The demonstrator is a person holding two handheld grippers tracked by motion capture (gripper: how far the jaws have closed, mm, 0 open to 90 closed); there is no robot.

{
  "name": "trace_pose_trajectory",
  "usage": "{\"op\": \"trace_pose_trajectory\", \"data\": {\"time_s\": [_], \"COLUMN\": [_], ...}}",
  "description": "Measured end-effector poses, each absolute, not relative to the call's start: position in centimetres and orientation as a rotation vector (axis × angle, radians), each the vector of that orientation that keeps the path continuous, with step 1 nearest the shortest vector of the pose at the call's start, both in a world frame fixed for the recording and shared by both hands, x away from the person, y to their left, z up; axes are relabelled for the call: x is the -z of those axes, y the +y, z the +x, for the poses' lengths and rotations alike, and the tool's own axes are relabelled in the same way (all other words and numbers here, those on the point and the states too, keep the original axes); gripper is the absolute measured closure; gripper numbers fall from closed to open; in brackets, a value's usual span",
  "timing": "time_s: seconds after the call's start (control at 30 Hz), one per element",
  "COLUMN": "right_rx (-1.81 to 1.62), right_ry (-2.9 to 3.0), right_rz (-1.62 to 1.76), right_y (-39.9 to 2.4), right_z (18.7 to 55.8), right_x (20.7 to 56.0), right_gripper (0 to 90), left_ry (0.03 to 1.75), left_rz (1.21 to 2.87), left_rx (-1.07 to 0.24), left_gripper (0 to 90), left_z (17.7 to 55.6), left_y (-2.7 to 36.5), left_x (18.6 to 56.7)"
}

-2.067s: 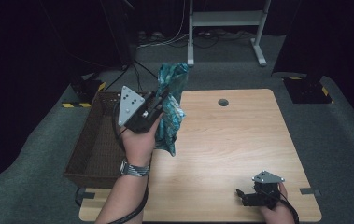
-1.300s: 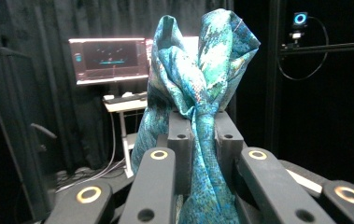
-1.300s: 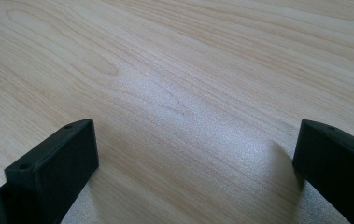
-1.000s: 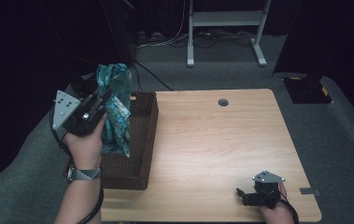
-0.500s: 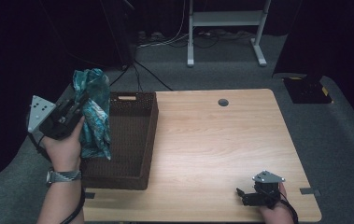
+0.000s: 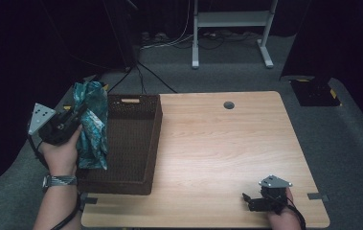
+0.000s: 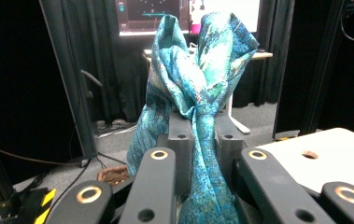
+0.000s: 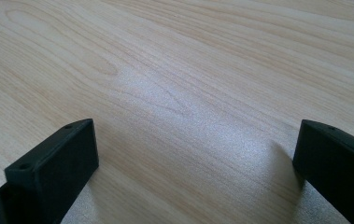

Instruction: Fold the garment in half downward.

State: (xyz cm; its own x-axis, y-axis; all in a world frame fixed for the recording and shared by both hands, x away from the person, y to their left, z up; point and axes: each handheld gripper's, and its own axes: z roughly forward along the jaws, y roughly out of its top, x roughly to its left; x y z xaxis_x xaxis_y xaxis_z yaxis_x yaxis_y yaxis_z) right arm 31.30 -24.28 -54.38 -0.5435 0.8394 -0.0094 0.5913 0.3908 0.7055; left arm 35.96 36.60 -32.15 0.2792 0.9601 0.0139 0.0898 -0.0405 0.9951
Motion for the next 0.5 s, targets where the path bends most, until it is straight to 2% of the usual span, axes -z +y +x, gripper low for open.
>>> {"op": "trace_pose_trajectory", "data": {"time_s": [0.5], "right_rx": [-0.938], "right_ry": [2.29], "right_rz": [1.237], "right_y": [-24.3], "right_z": [31.3], "right_x": [54.4], "right_gripper": [0.0], "left_ry": [1.089], "left_rz": [1.513], "left_rx": [-0.92], "left_gripper": [81.2], "left_z": [37.2], "left_y": [36.8], "left_x": [33.7]}}
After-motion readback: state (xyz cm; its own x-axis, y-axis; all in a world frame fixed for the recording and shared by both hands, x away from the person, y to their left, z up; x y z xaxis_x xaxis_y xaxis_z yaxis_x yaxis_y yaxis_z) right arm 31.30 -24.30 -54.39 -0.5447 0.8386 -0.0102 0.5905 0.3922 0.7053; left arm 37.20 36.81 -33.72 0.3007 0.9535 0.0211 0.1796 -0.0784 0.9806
